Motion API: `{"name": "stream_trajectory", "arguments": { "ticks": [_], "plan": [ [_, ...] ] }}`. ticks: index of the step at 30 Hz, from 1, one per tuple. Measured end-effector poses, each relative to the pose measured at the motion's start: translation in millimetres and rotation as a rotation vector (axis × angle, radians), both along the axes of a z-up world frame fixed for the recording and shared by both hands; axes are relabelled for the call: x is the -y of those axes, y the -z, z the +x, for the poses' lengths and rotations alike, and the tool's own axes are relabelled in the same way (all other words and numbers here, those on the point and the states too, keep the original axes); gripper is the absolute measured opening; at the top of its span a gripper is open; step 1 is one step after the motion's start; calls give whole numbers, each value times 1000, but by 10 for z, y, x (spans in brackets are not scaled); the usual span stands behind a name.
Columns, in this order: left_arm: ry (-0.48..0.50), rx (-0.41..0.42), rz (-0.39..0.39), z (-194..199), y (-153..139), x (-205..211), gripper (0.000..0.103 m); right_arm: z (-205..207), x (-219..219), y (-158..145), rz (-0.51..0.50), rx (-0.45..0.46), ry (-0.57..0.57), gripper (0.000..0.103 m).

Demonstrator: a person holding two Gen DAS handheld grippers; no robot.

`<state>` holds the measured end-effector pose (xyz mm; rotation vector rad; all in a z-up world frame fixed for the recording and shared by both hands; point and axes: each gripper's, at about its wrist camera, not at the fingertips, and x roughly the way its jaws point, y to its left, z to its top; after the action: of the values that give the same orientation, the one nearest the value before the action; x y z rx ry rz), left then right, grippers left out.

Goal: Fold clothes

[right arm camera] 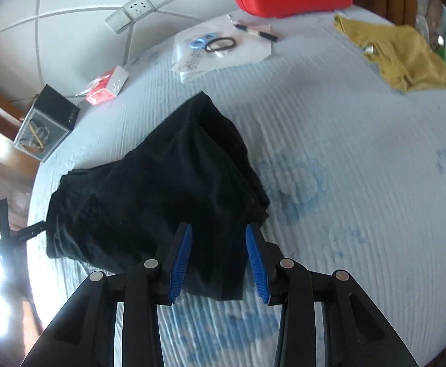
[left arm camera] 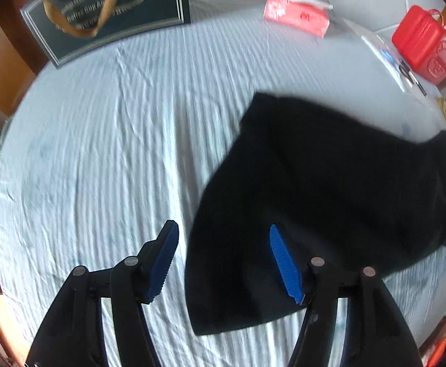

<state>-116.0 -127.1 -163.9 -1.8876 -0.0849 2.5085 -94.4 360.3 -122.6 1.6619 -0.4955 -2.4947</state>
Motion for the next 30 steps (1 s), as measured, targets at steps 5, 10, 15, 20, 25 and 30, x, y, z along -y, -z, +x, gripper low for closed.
{"name": "stream_trajectory", "arguments": {
  "ticks": [5, 10, 15, 20, 25, 30],
  "plan": [
    [-49, 15, 43, 121, 117, 21, 61, -231, -26, -55, 9, -27, -3, 38],
    [-124, 14, 39, 149, 130, 18, 61, -493, -13, 14, -5, 23, -55, 57],
    [-186, 25, -10, 311, 136, 114, 61, -192, -80, 217, -53, 134, 1, 74],
    [-230, 2, 22, 598, 55, 234, 61, 200, -19, 399, -139, 197, 133, 74],
    [-218, -19, 67, 797, 18, 265, 61, 283, 241, 530, -82, 230, 256, 74],
    [-184, -55, 111, 907, -35, 302, 61, 206, 558, 613, 70, 199, 271, 66]
  ]
}}
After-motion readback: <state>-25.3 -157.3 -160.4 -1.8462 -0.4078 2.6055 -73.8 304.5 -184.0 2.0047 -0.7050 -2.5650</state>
